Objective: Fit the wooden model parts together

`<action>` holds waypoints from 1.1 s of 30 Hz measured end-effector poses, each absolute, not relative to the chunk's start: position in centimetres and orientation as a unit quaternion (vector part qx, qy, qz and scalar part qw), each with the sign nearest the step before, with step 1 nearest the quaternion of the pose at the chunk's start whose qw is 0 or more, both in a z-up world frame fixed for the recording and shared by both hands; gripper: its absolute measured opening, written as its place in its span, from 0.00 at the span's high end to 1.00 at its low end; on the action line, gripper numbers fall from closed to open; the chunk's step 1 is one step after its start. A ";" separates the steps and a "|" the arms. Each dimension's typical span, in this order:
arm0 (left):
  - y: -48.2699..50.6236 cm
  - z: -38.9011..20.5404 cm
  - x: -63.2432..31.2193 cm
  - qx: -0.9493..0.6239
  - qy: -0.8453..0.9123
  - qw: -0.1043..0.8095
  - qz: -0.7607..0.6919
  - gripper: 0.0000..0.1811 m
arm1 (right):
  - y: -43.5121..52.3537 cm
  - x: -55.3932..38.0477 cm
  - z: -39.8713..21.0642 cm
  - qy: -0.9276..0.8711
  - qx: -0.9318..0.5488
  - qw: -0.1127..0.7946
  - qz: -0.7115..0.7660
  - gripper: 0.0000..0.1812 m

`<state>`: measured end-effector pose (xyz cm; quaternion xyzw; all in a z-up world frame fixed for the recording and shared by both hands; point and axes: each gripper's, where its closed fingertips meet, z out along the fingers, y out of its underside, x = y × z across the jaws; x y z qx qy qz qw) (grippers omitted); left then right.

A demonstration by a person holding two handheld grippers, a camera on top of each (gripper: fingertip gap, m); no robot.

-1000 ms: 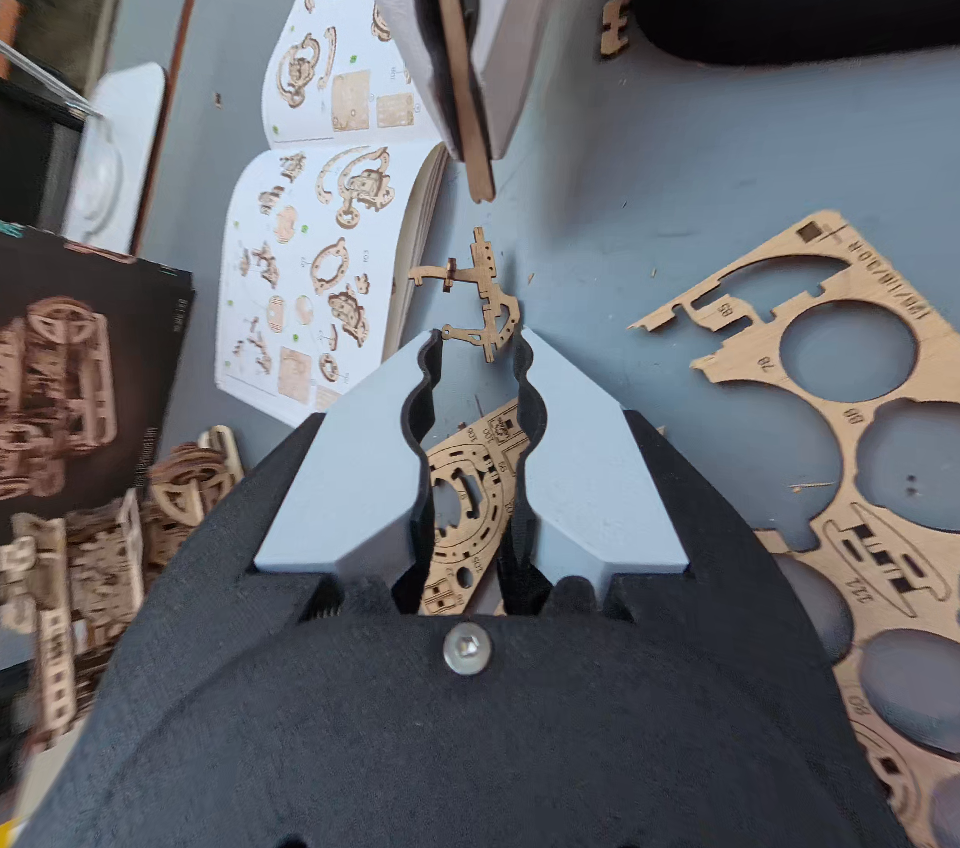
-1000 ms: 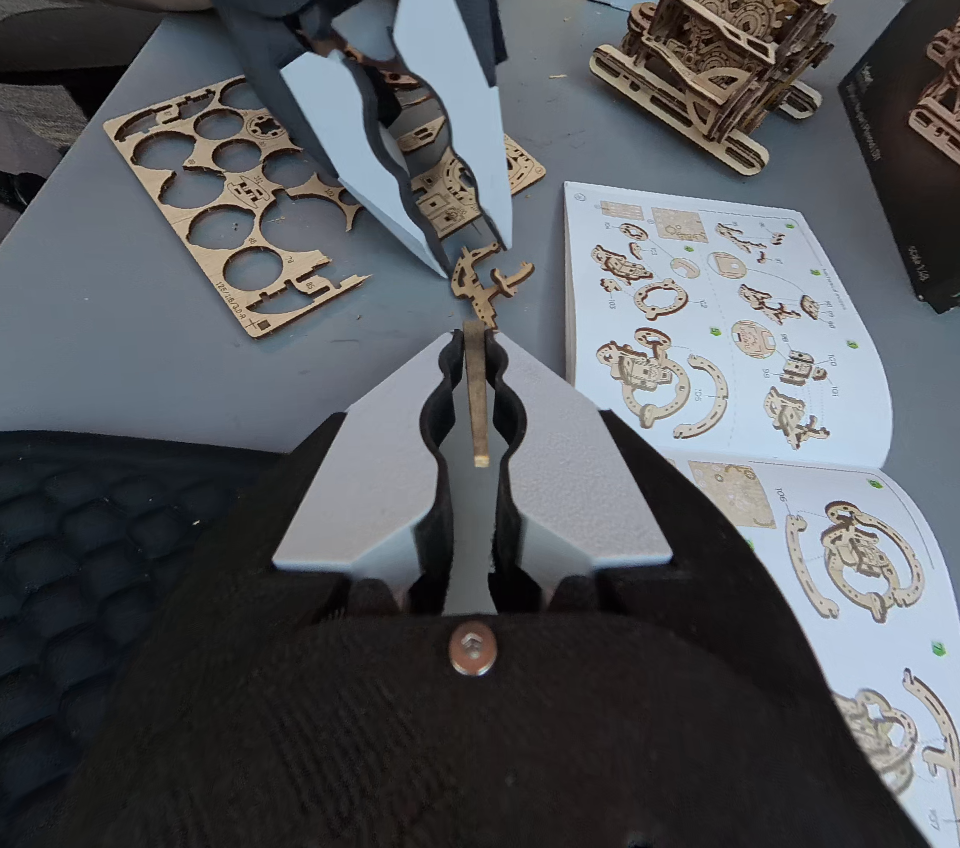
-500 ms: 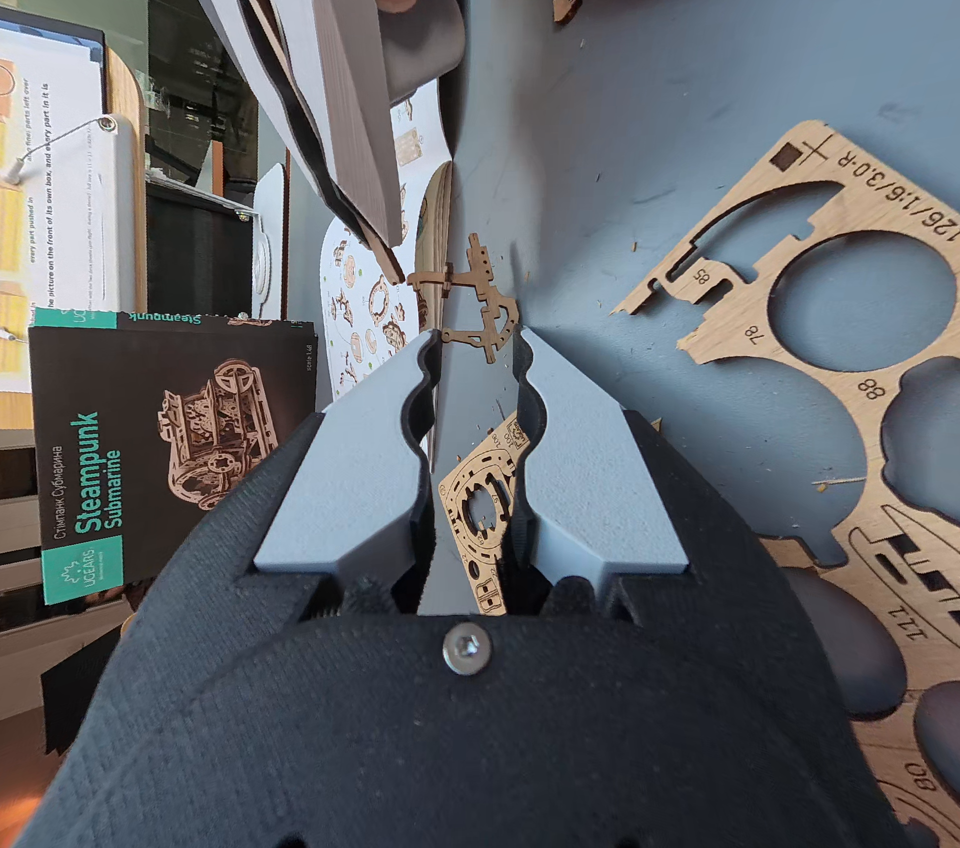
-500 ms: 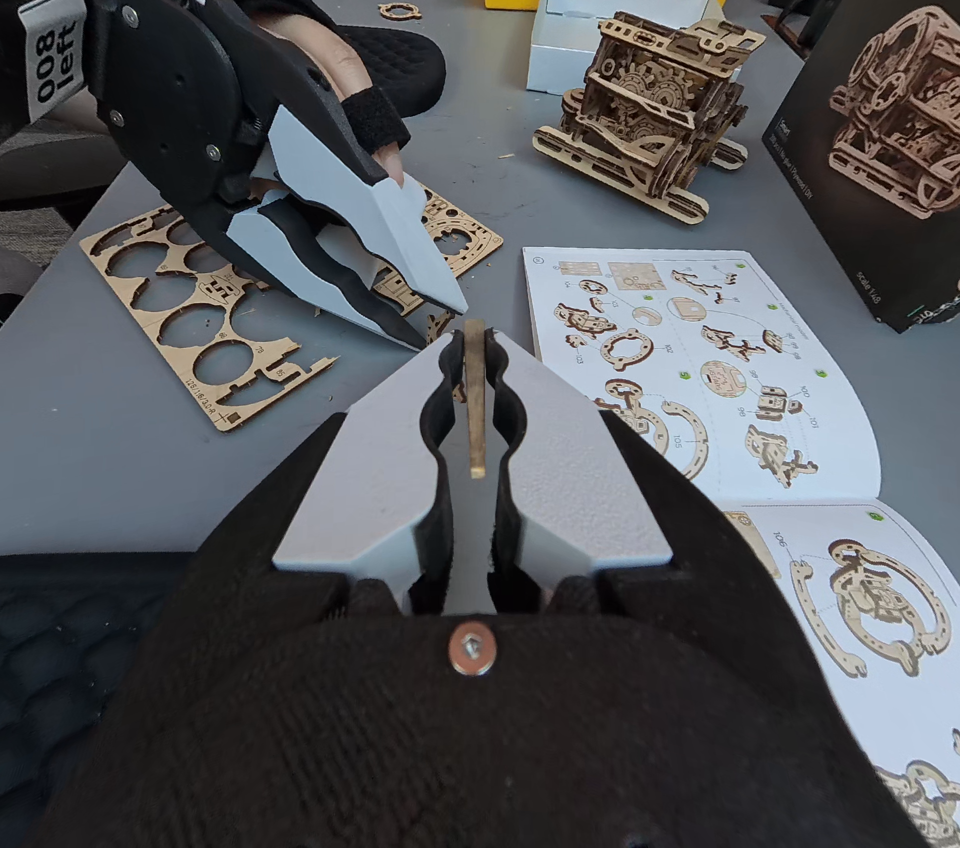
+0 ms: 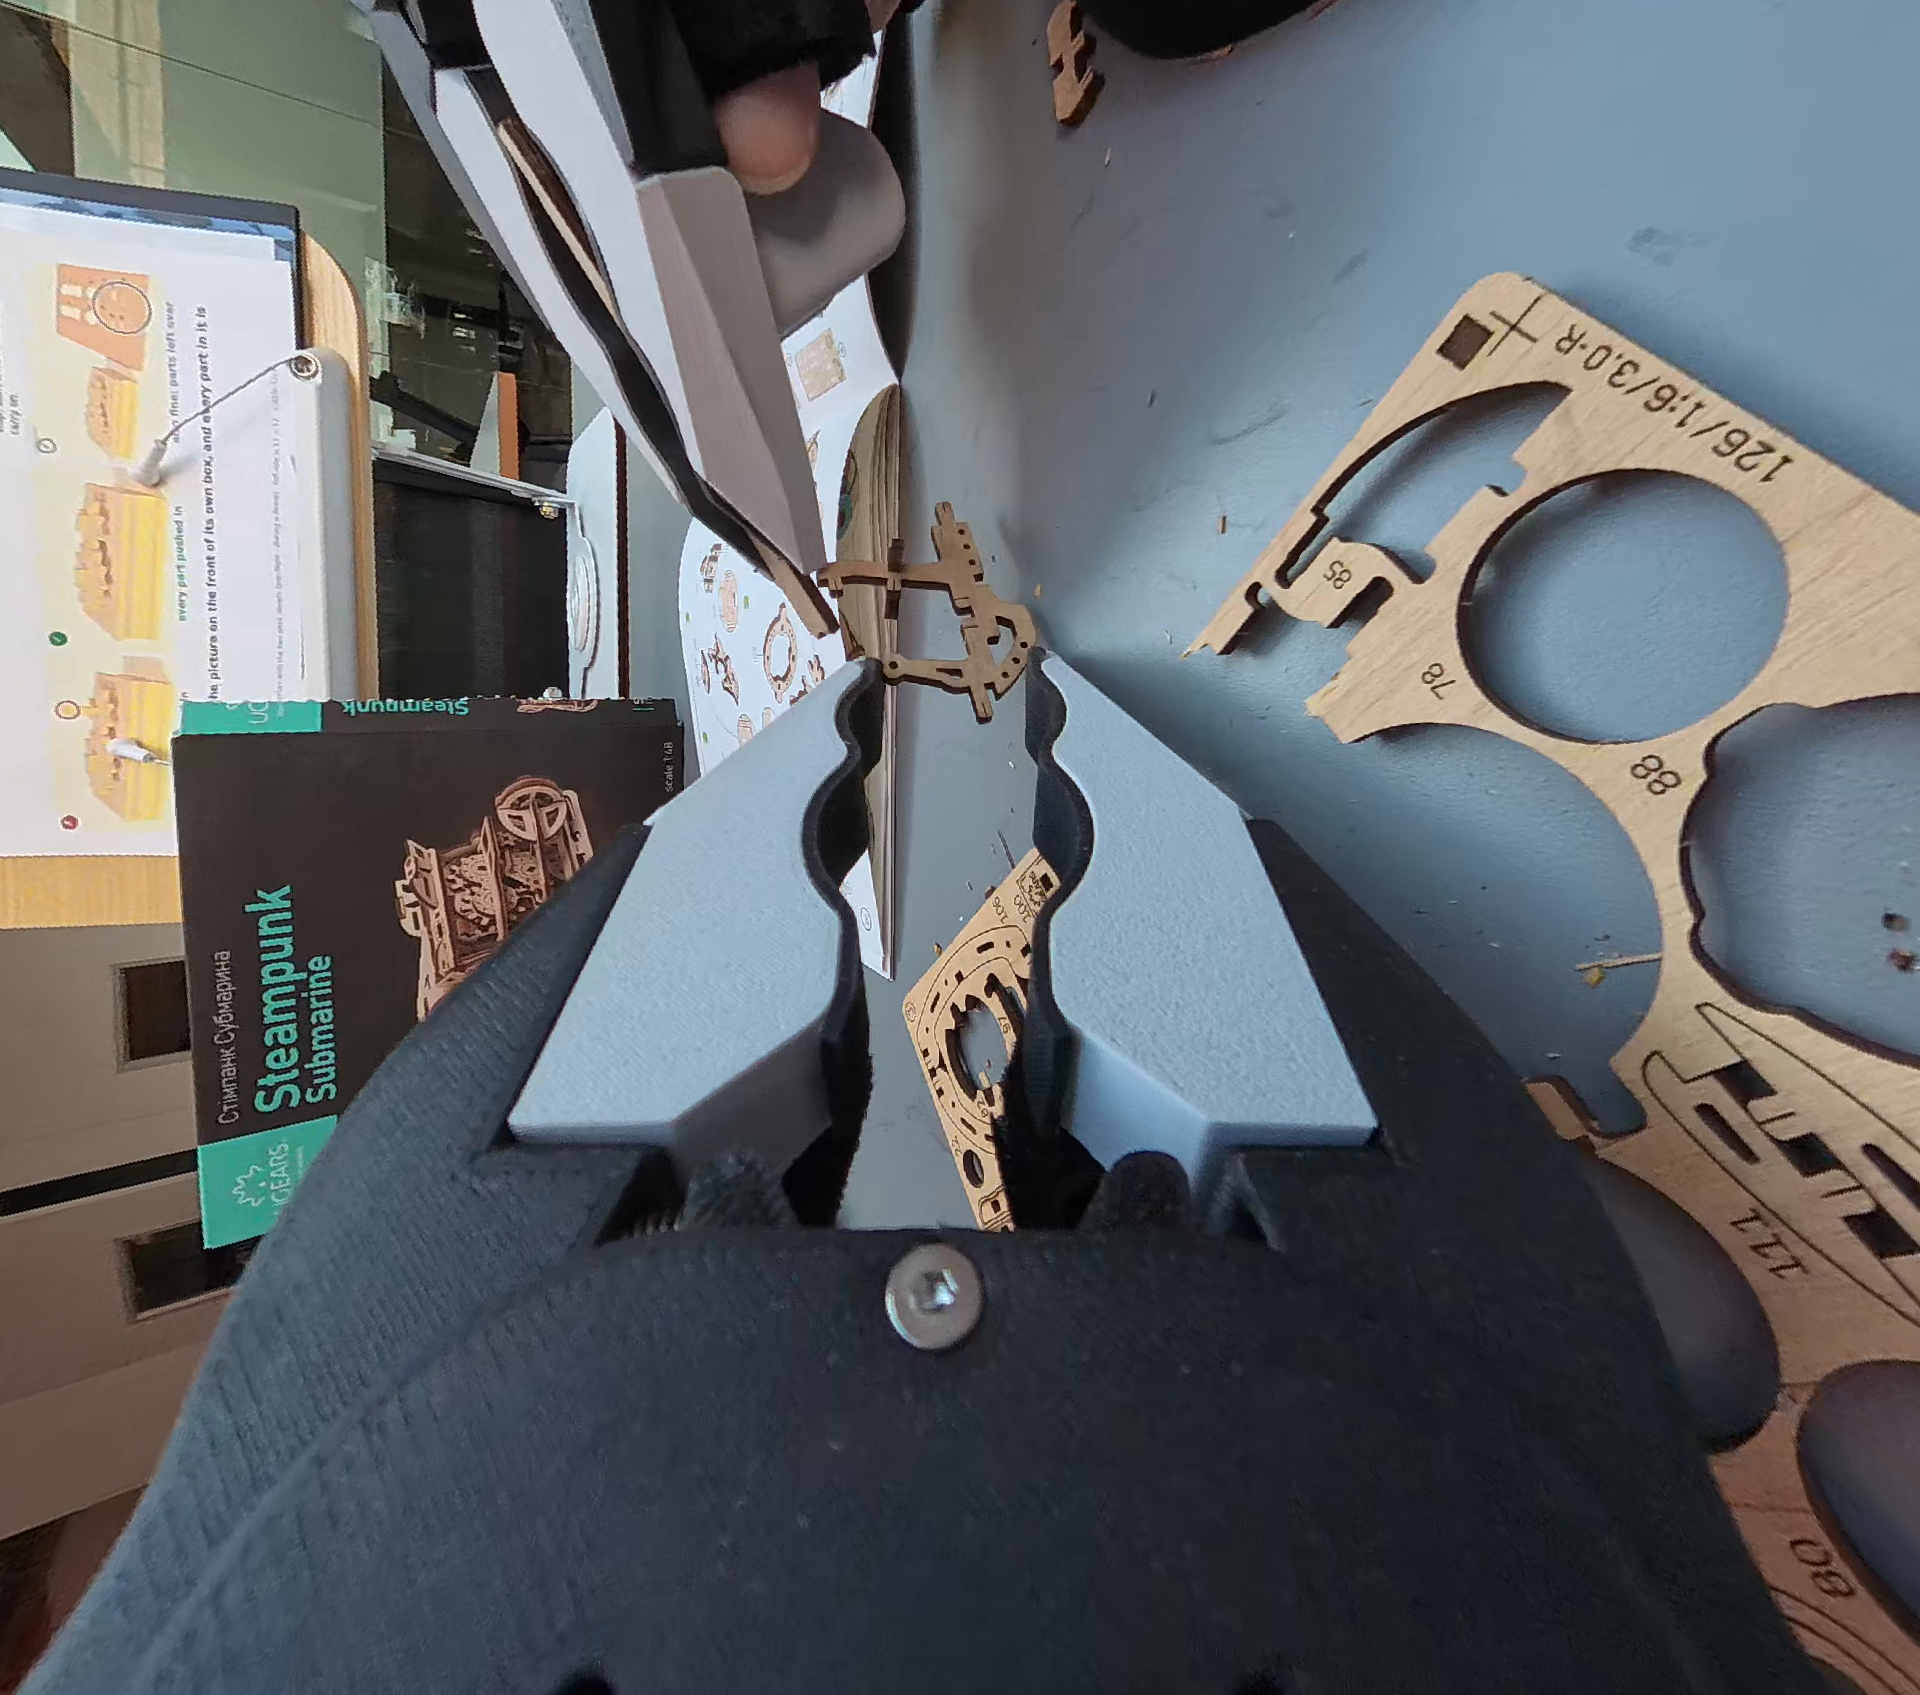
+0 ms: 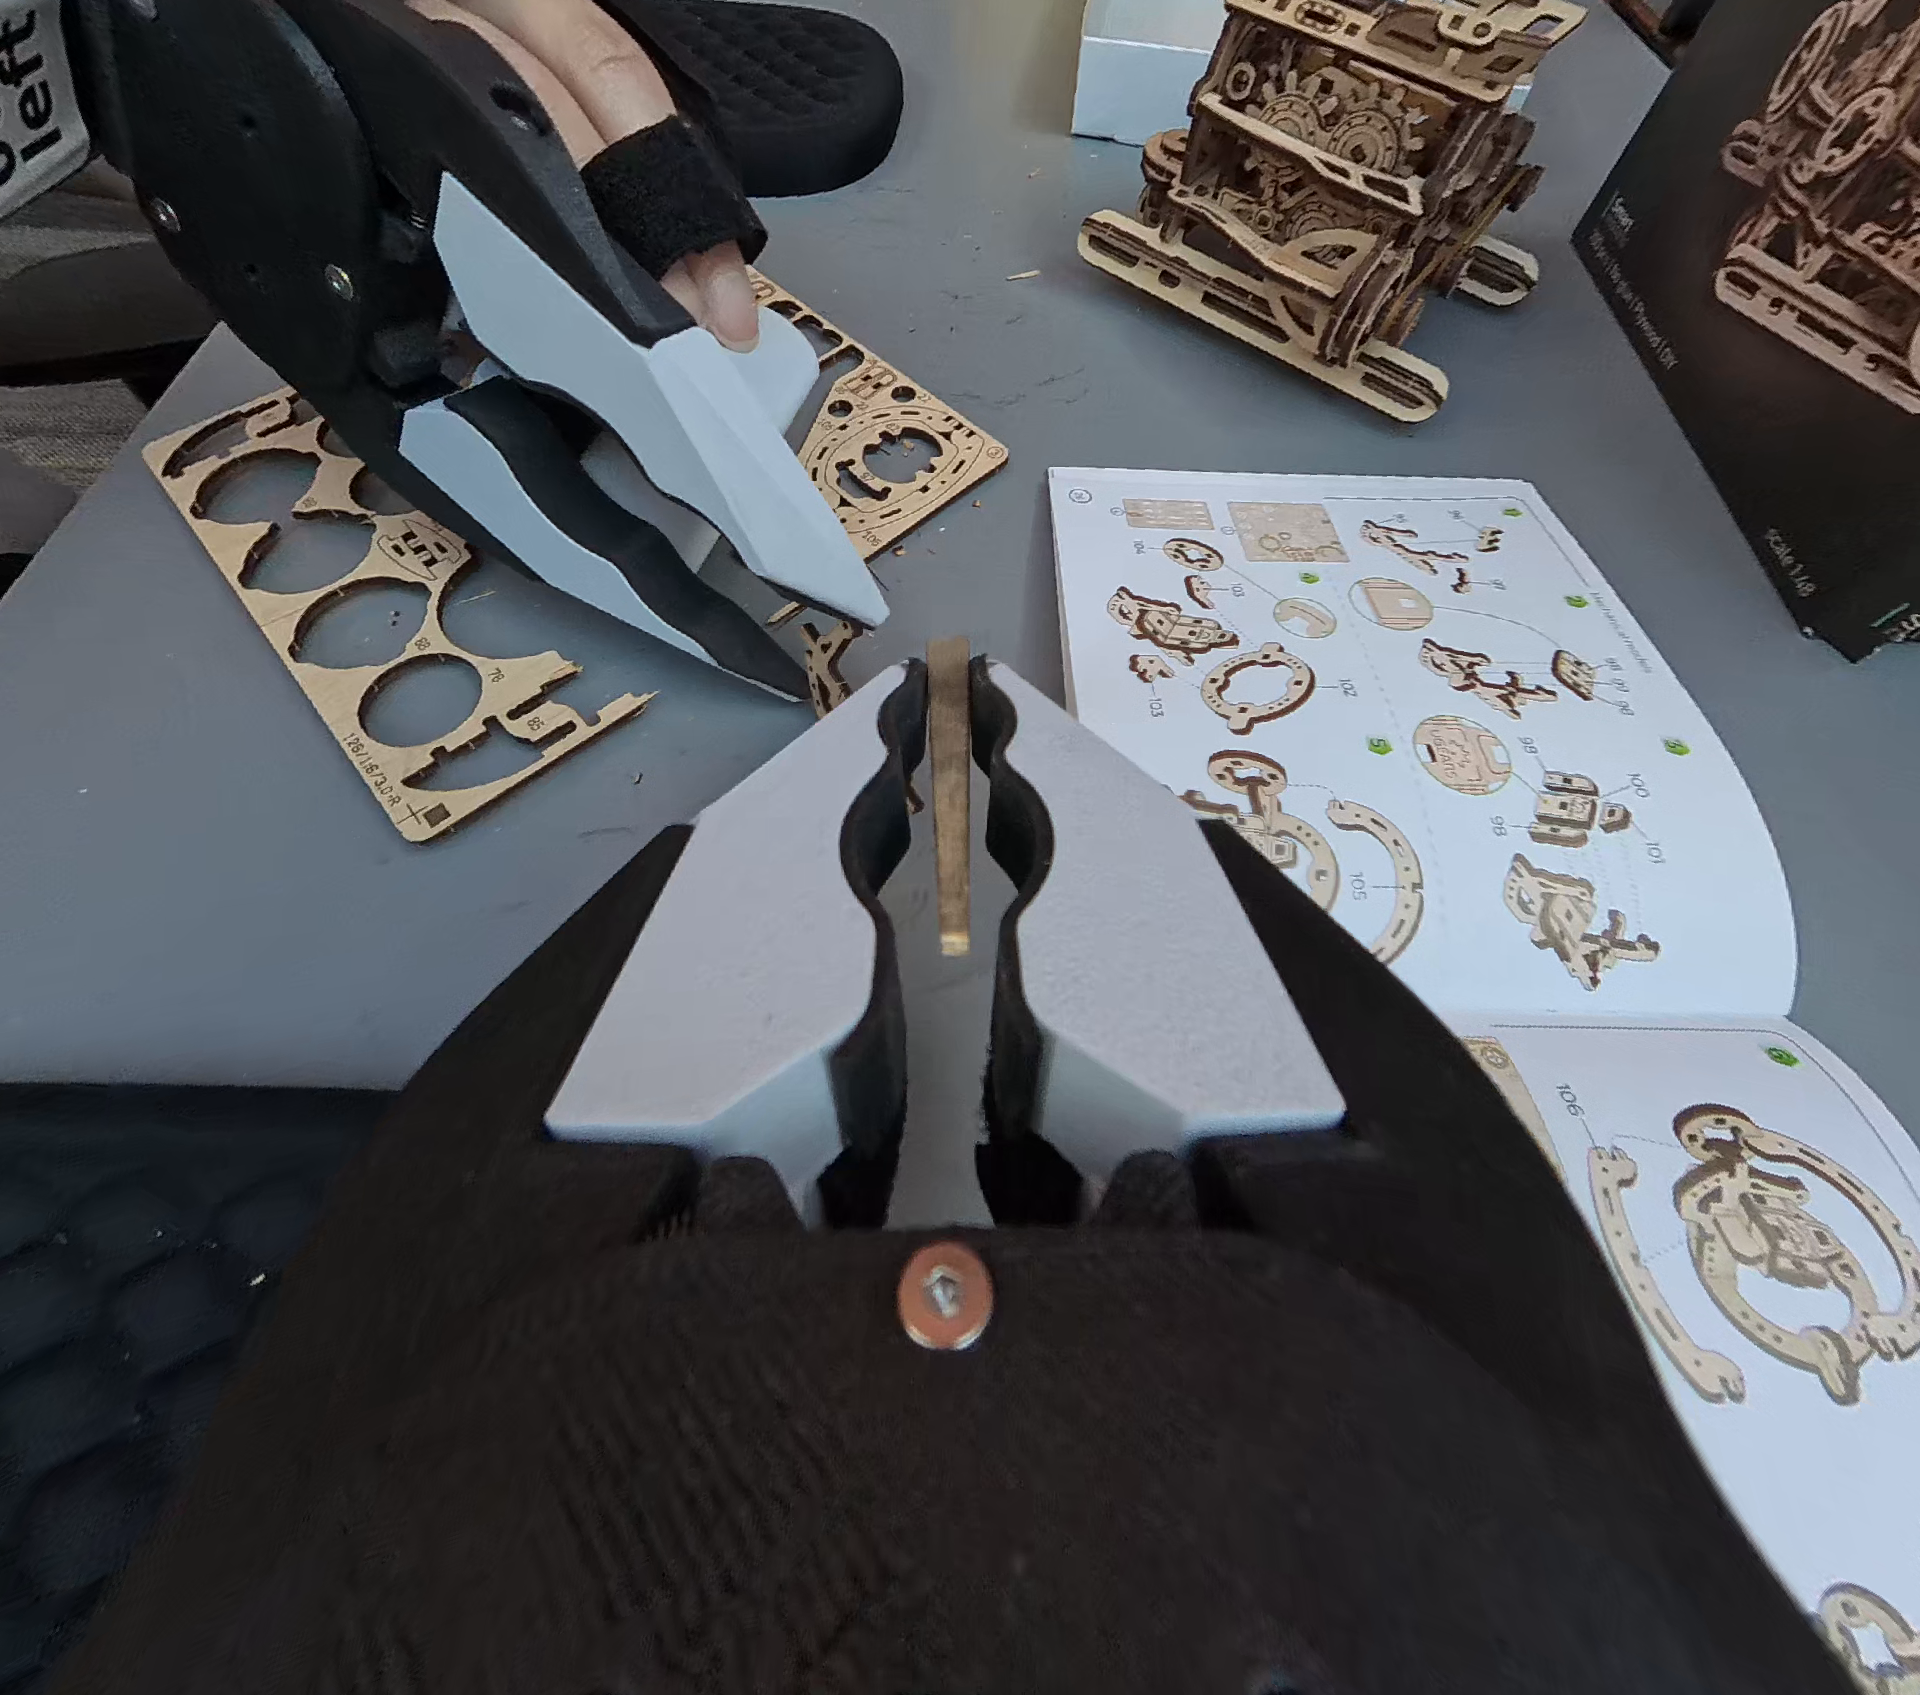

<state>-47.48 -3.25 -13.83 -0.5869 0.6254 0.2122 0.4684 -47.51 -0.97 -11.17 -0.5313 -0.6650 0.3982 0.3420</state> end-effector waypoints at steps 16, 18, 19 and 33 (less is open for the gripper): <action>-3.6 -13.8 -47.0 -0.566 0.635 0.479 0.218 0.86 | -0.2 -47.5 -10.4 -0.646 -0.538 0.351 0.412 0.97; -3.6 -13.8 -47.0 -0.563 0.635 0.479 0.222 0.86 | -1.2 -47.5 -10.7 -0.659 -0.528 0.326 0.424 0.97; -3.6 -13.8 -47.0 -0.562 0.637 0.479 0.223 0.86 | -1.5 -47.4 -10.9 -0.666 -0.526 0.321 0.420 0.97; -3.8 -13.8 -46.7 -0.556 0.640 0.482 0.221 0.86 | -2.6 -46.4 -12.3 -0.710 -0.519 0.300 0.371 0.97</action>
